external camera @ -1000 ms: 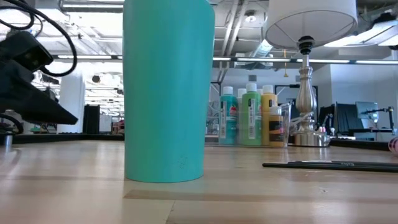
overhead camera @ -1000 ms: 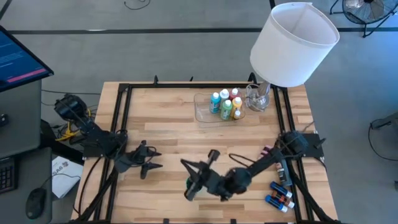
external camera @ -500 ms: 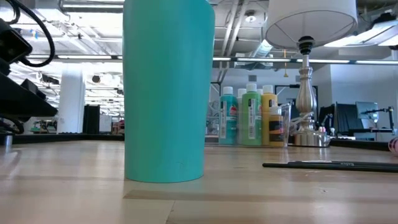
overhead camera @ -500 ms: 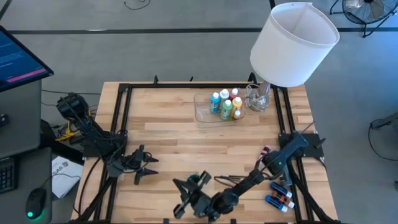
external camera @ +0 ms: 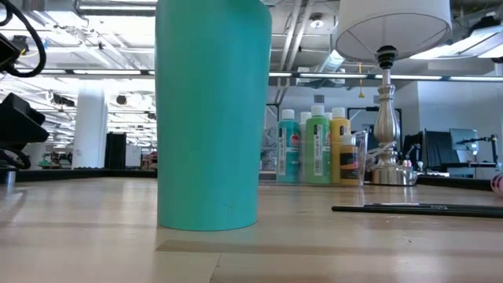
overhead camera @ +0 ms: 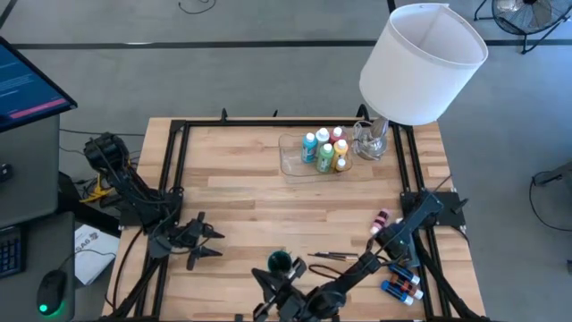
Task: Pick & Place Paint Supplies
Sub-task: Put the silver paintbrush into the green cup
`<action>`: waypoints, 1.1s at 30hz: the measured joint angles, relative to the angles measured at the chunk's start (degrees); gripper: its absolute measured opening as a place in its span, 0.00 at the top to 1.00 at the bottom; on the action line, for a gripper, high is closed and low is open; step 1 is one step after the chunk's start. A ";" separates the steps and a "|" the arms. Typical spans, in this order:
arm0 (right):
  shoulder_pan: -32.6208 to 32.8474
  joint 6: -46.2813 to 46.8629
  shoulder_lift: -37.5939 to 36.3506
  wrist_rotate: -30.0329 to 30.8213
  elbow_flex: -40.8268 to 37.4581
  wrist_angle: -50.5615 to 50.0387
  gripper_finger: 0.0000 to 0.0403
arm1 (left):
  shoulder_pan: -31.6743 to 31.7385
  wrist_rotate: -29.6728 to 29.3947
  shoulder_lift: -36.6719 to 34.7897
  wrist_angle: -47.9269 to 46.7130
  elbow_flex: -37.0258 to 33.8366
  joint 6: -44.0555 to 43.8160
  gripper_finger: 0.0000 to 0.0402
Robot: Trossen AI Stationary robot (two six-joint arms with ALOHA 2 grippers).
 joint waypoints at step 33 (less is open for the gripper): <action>-1.60 -4.10 -1.90 6.04 -6.50 0.04 1.00 | -0.79 -1.99 0.00 0.32 0.06 0.28 0.54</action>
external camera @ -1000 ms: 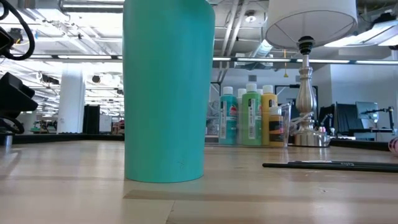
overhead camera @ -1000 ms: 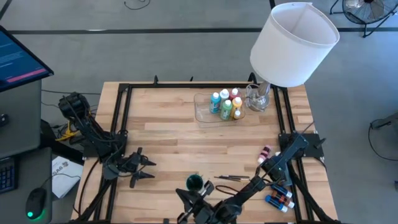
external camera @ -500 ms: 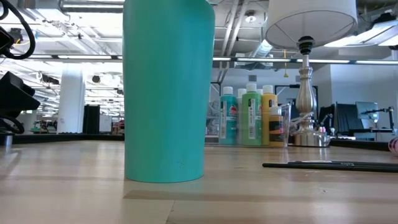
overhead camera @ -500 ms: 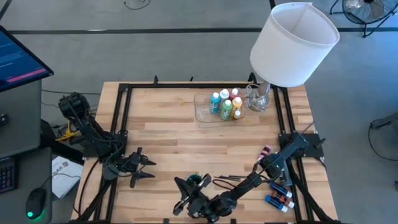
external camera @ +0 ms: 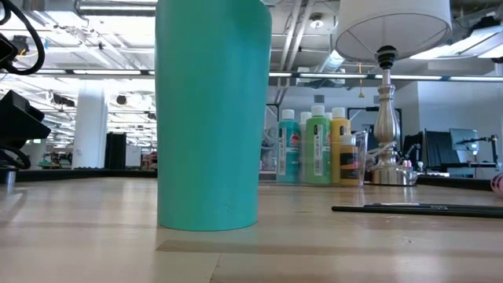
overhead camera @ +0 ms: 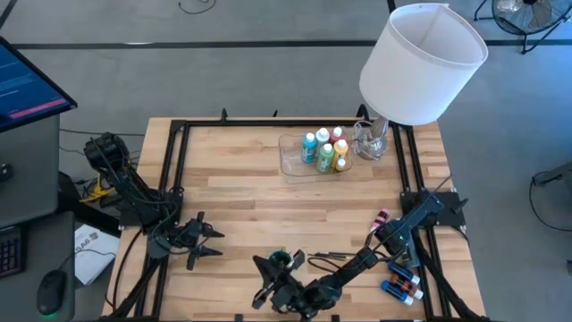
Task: Pick & Place Paint Supplies
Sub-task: Put the silver paintbrush into the green cup
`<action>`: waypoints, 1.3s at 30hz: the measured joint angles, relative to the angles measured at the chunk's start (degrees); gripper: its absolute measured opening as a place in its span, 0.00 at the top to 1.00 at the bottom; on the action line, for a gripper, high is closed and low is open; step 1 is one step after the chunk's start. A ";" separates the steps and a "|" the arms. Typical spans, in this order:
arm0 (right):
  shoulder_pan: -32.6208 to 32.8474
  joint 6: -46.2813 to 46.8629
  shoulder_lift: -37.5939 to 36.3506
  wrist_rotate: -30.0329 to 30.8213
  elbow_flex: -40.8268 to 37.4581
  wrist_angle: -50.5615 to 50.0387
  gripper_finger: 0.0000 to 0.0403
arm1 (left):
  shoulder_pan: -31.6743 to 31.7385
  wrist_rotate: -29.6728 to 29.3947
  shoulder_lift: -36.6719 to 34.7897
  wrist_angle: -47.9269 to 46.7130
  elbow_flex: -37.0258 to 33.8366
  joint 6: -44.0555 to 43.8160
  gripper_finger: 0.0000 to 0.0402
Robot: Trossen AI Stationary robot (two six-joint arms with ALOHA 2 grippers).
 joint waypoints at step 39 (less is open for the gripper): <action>-1.98 11.28 -5.80 3.08 -13.41 0.04 1.00 | -0.02 -1.71 0.02 0.02 0.00 0.24 0.54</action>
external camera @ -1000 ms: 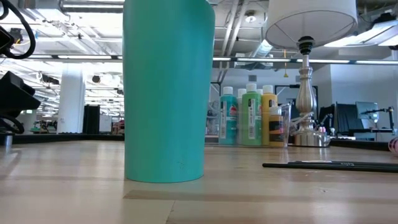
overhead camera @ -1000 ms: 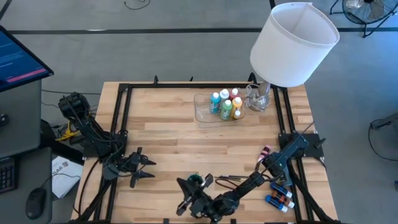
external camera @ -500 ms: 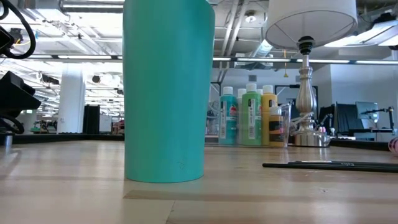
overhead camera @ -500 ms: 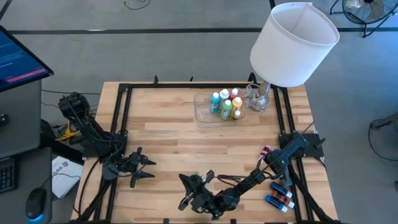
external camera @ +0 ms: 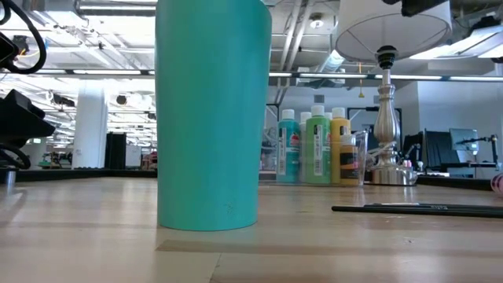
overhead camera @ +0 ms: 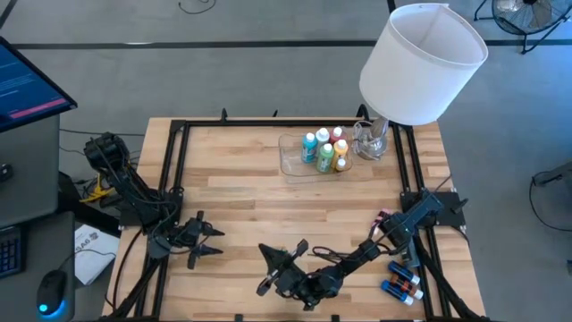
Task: Pick & Place Paint Supplies
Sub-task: Put the silver paintbrush into the green cup
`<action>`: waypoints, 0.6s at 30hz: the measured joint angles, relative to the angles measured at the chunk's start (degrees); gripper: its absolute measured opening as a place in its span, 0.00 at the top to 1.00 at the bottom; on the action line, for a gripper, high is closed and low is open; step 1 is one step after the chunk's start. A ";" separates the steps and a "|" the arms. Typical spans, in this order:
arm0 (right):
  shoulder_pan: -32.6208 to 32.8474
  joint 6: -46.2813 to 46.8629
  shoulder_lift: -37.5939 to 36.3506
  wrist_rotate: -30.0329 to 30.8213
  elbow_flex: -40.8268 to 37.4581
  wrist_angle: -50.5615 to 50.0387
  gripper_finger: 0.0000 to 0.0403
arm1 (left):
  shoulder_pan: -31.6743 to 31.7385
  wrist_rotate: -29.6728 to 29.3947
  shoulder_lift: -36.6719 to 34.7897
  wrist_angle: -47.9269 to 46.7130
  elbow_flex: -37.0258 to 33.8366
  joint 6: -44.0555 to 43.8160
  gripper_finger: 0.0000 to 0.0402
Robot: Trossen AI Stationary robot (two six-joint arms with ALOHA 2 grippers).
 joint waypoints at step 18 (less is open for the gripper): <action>0.12 4.66 0.01 2.79 -2.64 -0.02 1.00 | 0.00 -0.16 0.00 -0.02 0.00 0.02 0.54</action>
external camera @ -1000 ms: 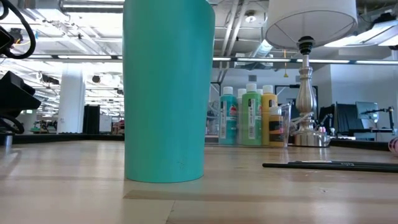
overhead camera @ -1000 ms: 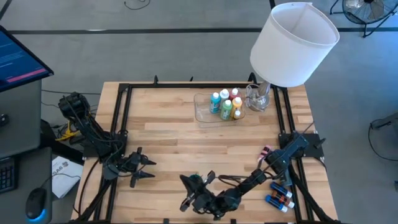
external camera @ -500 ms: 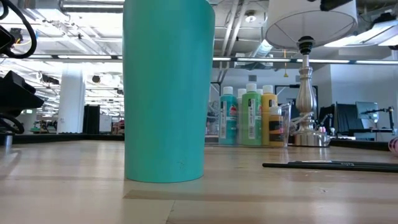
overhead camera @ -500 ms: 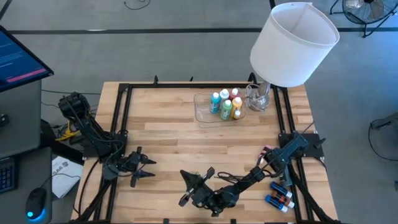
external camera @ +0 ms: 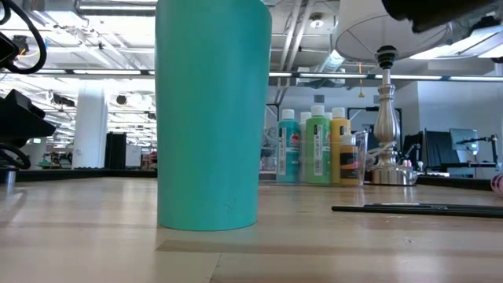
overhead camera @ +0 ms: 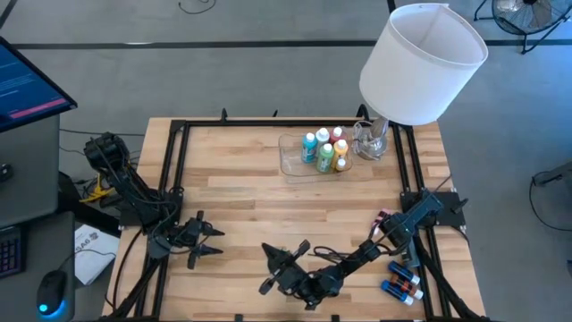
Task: Pick & Place Paint Supplies
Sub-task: Put the silver paintbrush into the green cup, then put the small orange paint bottle into the transparent bin
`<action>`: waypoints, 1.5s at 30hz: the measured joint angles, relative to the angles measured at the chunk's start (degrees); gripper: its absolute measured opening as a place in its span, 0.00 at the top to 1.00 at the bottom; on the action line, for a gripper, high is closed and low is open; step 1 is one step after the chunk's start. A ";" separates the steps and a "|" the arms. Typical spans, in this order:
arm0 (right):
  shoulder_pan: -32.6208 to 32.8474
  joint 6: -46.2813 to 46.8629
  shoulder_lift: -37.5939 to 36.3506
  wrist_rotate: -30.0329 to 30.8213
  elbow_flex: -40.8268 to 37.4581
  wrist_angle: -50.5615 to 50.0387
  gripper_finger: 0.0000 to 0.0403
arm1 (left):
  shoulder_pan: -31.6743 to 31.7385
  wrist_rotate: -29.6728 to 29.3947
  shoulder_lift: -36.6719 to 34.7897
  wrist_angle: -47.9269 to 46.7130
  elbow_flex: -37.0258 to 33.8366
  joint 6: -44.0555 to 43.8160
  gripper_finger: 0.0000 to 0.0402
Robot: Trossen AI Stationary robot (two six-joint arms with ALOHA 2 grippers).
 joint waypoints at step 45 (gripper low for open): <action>1.21 -5.40 -0.18 -1.18 10.13 -0.79 0.74 | 0.17 -1.51 0.00 0.28 0.00 0.30 0.54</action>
